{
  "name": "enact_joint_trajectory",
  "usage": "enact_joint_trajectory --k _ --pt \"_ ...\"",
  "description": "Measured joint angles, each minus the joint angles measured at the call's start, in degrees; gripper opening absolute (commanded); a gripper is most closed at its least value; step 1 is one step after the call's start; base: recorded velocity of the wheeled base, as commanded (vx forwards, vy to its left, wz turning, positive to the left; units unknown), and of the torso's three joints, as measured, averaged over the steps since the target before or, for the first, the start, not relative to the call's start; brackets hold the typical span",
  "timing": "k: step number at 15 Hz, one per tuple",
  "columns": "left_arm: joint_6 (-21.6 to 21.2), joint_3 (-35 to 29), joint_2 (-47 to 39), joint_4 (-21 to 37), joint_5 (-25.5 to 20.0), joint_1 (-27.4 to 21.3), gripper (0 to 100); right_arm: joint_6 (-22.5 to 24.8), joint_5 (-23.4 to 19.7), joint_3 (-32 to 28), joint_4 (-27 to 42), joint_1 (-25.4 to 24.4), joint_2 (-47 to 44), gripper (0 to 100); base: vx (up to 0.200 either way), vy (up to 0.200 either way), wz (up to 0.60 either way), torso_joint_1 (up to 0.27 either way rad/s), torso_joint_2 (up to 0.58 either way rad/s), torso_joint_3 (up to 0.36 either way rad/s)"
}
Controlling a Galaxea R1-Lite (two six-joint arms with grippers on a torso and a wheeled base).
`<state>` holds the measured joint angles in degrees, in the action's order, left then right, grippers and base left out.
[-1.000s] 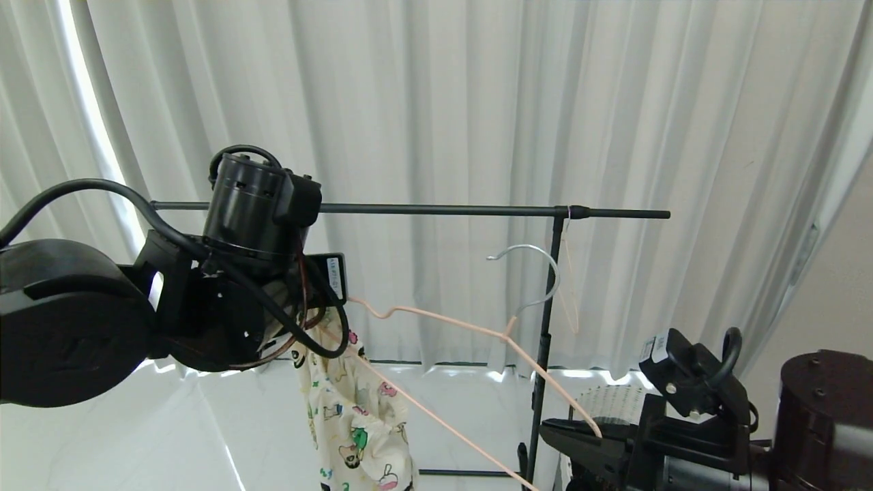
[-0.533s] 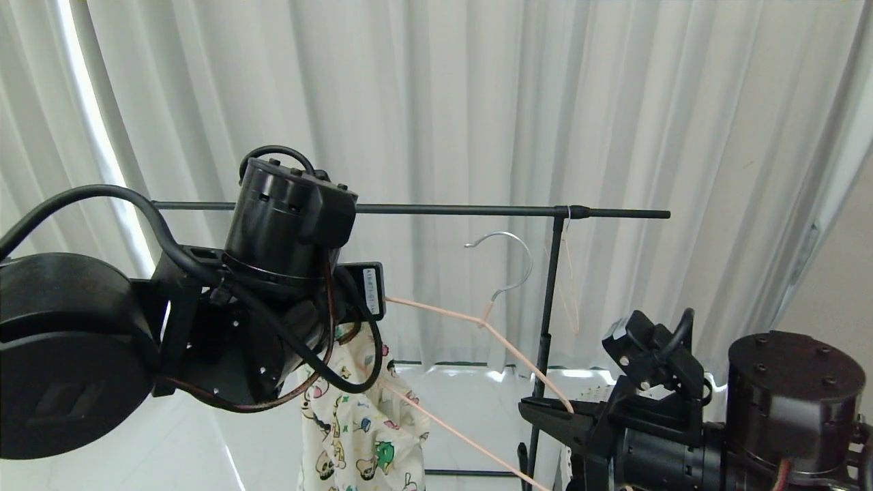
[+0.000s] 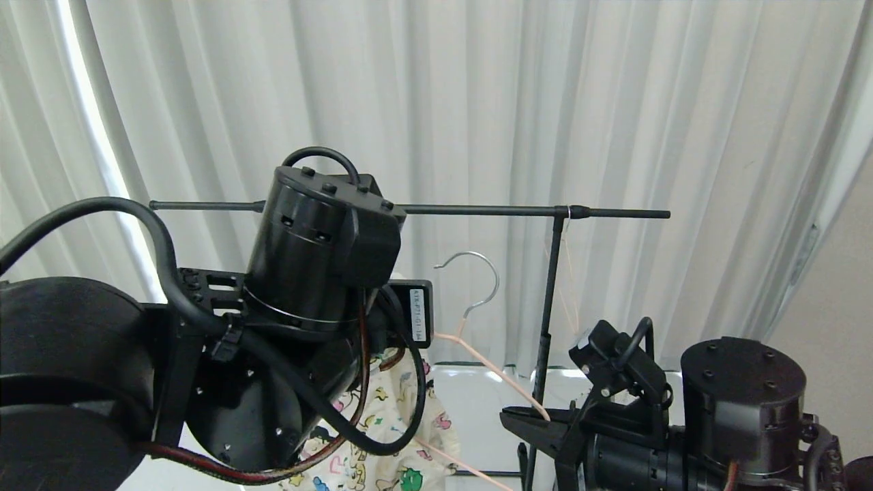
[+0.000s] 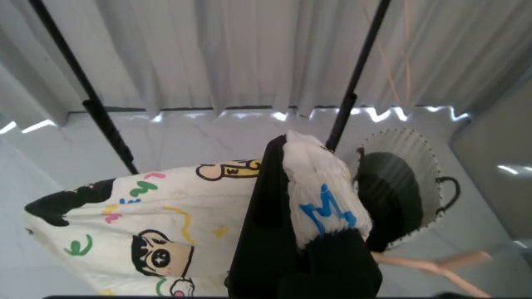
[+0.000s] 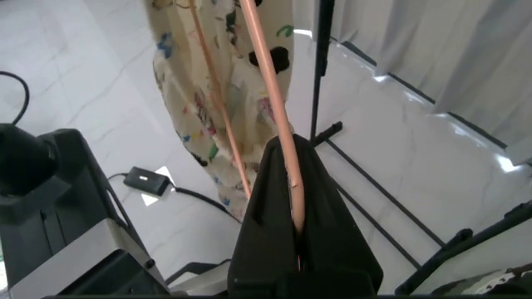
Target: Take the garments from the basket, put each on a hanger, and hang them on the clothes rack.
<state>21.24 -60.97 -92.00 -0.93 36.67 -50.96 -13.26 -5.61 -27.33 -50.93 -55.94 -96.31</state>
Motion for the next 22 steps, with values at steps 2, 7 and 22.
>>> enact_joint_trajectory --k 2,7,22 --pt "0.02 -0.04 -0.26 -0.74 -0.11 -2.01 0 -0.26 2.24 -0.32 -0.02 -0.32 -0.77 0 0.0 0.0 0.0 0.0 0.0 0.0" --pt "0.02 1.27 -0.48 -2.73 0.17 -3.64 0 -1.9 7.74 -0.54 -0.05 -0.12 -2.07 0 0.0 0.0 0.0 0.0 0.0 0.0" --pt "-1.01 11.54 6.89 -4.33 1.05 -5.68 100 -0.74 12.74 -0.59 -0.24 1.1 -1.05 0 0.0 0.0 0.0 0.0 0.0 0.0"
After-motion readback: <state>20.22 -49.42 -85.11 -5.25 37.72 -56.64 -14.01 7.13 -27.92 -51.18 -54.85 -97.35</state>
